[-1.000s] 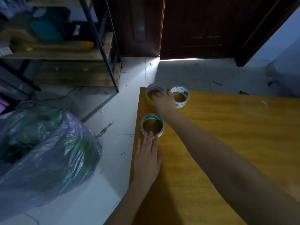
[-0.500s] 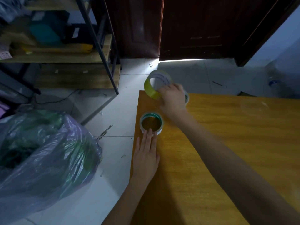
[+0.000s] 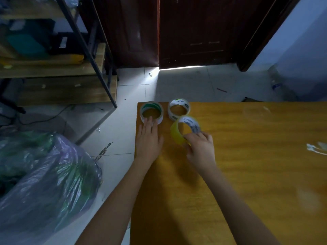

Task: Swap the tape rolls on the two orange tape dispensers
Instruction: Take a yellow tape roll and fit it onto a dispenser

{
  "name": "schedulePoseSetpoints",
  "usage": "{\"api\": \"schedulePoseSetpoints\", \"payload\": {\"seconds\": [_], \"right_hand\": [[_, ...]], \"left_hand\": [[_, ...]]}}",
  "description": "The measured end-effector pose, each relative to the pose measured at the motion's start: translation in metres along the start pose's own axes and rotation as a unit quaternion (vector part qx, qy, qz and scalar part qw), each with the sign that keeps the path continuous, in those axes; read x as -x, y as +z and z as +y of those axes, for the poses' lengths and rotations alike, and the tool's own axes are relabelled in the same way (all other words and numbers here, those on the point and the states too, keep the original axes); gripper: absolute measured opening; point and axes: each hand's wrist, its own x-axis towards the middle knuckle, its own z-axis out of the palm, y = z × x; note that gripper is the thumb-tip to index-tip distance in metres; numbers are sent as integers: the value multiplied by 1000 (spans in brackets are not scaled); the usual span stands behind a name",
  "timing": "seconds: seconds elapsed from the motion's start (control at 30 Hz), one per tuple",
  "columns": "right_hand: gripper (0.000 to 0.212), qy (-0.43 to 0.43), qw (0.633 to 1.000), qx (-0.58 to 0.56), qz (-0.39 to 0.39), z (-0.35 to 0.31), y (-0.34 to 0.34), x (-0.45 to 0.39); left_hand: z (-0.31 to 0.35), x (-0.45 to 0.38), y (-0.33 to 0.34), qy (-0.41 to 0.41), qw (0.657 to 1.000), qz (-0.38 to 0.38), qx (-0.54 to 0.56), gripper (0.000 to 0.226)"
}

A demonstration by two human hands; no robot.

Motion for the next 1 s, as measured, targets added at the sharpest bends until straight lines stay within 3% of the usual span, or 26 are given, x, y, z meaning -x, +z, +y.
{"api": "schedulePoseSetpoints", "payload": {"seconds": [0.07, 0.1, 0.17, 0.23, 0.3, 0.37, 0.4, 0.43, 0.5, 0.53, 0.57, 0.6, 0.77, 1.0], "right_hand": [[31, -16, 1000, 20, 10, 1, -4, 8], [33, -30, 999, 31, 9, 1, -8, 13], [34, -68, 997, 39, 8, 4, -12, 24], [34, -104, 994, 38, 20, 12, -16, 38], [42, -120, 992, 33, 36, 20, -20, 54], [48, -62, 996, -36, 55, 26, -27, 75], [52, 16, 991, -116, 64, 28, -33, 85], [58, 119, 966, -223, 61, 28, -41, 94], [64, 322, 830, -453, 39, 32, -59, 106], [59, 387, 752, -533, 28, 39, -66, 113], [51, 419, 697, -581, 23, 47, -73, 120], [44, 433, 674, -598, 28, 55, -79, 129], [34, 446, 643, -614, 104, 90, -105, 182], [24, 474, 598, -622, 178, 145, -131, 253]], "left_hand": [[16, 8, -17, -48, 986, 18, 159, 59], [26, 13, -26, -84, 960, -9, 267, 61], [42, 21, -40, -153, 869, -97, 461, 66], [54, 27, -45, -172, 830, -156, 508, 59], [64, 34, -45, -147, 829, -161, 515, 42], [75, 41, -41, -145, 823, -159, 526, 39], [80, 44, -37, -160, 810, -166, 540, 43], [87, 48, -34, -173, 792, -175, 559, 47], [103, 55, -29, -177, 764, -199, 587, 48], [113, 60, -26, -167, 759, -214, 592, 44], [124, 65, -24, -152, 757, -228, 593, 36], [135, 70, -23, -138, 758, -242, 590, 28], [195, 101, -10, -112, 751, -315, 569, 37], [274, 148, 19, -78, 745, -367, 552, 31]]}}
